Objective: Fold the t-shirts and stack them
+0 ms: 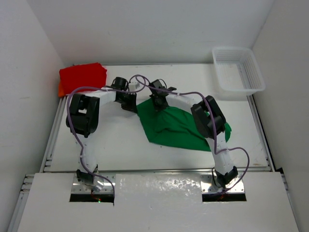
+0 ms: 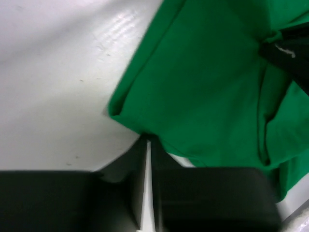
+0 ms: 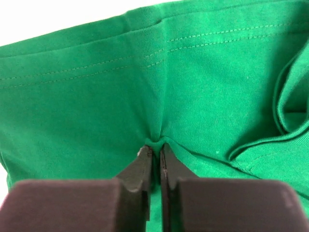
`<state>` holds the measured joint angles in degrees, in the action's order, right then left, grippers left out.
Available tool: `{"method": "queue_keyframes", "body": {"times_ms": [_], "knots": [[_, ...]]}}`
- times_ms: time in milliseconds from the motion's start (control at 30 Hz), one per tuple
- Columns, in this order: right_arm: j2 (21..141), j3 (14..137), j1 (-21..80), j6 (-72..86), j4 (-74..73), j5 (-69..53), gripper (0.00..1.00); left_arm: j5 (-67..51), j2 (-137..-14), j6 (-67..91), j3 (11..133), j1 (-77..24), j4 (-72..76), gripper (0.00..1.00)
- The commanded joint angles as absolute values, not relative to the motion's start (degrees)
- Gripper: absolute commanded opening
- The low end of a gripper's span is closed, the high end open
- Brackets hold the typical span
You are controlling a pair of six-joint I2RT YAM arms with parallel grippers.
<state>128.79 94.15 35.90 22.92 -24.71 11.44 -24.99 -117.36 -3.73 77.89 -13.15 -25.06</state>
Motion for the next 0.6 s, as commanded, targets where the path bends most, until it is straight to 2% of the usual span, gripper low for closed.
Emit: {"method": "queue_keyframes", "body": {"times_ms": [0,200,333,367,400,433,467,567], "knots": [[131.8,94.0,36.3,22.2,-27.4,12.6,0.02,-28.6,-119.4,-4.7,76.6,-14.3,-27.2,0.0],[126.2,92.0,36.4,19.0,-23.6,7.7,0.01,-29.8,-118.2,-4.4,78.0,-13.9,-26.4,0.0],[125.2,92.3,36.2,17.8,-24.3,4.3,0.19,-27.3,-118.3,-3.9,80.3,-13.4,-27.7,0.0],[125.9,92.8,36.2,17.9,-24.6,3.9,0.24,-26.2,-118.6,-3.8,81.4,-13.3,-29.1,0.23],[126.1,93.0,36.2,17.8,-25.0,3.7,0.26,-25.8,-118.1,-3.3,81.5,-13.2,-29.2,0.38],[126.4,92.8,36.2,18.1,-25.4,3.5,0.27,-25.9,-117.5,-2.3,81.1,-13.1,-28.9,0.57],[126.4,92.4,36.2,18.2,-25.2,3.3,0.27,-25.9,-116.6,-1.6,80.8,-12.9,-28.4,0.99],[125.5,90.0,36.2,19.1,-23.0,2.6,0.22,-24.8,-112.9,1.3,77.4,-13.2,-24.1,1.0]]}}
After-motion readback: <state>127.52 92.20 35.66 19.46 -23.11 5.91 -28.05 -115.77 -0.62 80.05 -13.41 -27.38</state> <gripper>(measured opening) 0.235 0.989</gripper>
